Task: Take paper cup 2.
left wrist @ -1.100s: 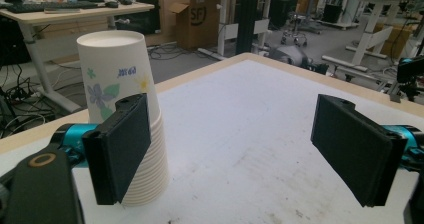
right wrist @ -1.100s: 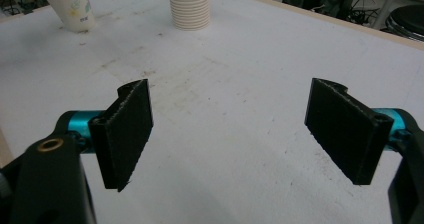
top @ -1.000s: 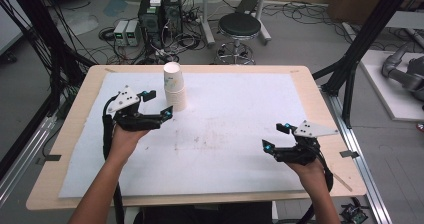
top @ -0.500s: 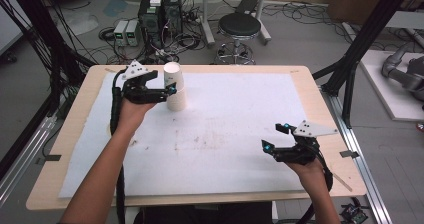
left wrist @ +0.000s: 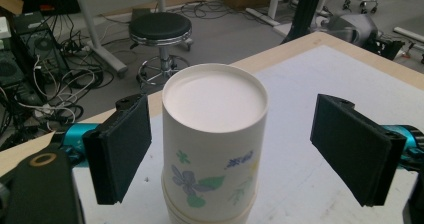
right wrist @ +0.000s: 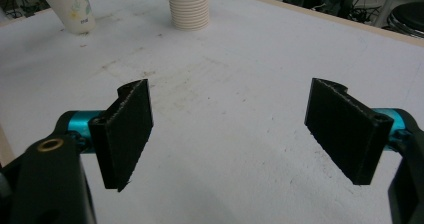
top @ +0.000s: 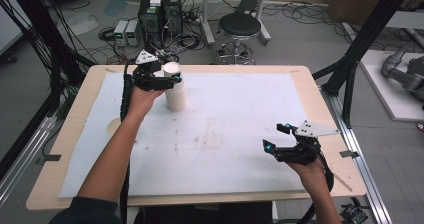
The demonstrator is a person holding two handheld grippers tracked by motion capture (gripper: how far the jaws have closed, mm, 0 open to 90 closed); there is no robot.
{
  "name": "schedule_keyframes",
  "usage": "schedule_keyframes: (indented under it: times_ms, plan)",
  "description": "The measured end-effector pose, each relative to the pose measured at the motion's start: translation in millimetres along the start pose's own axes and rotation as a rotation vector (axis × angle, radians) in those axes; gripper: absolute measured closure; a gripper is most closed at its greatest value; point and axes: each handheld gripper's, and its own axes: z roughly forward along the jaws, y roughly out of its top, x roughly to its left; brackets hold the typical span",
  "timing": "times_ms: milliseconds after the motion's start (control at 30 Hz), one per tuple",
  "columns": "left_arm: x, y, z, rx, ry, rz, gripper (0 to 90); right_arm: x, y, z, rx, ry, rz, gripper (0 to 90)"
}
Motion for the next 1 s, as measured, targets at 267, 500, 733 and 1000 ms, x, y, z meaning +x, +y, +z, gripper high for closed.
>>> schedule_keyframes:
  times_ms: [267, 500, 733, 1000]
  plan:
    - [4.3, -1.9, 16.5, 0.017, 0.011, -0.004, 17.5, -0.6, -1.3, 0.2, 0.004, 0.002, 0.007, 19.6]
    - [6.1, -5.9, 25.6, 0.043, 0.009, 0.008, 24.9, -1.3, -1.7, -2.3, 0.001, -0.002, 0.009, 19.6]
    - [6.2, -6.2, 26.3, 0.041, -0.001, 0.029, 32.3, -1.4, -2.4, -2.2, 0.002, -0.002, 0.013, 19.6]
    - [2.7, 5.3, 13.4, -0.032, -0.020, 0.058, 33.3, -1.5, -2.8, -1.2, 0.005, -0.001, 0.017, 19.6]
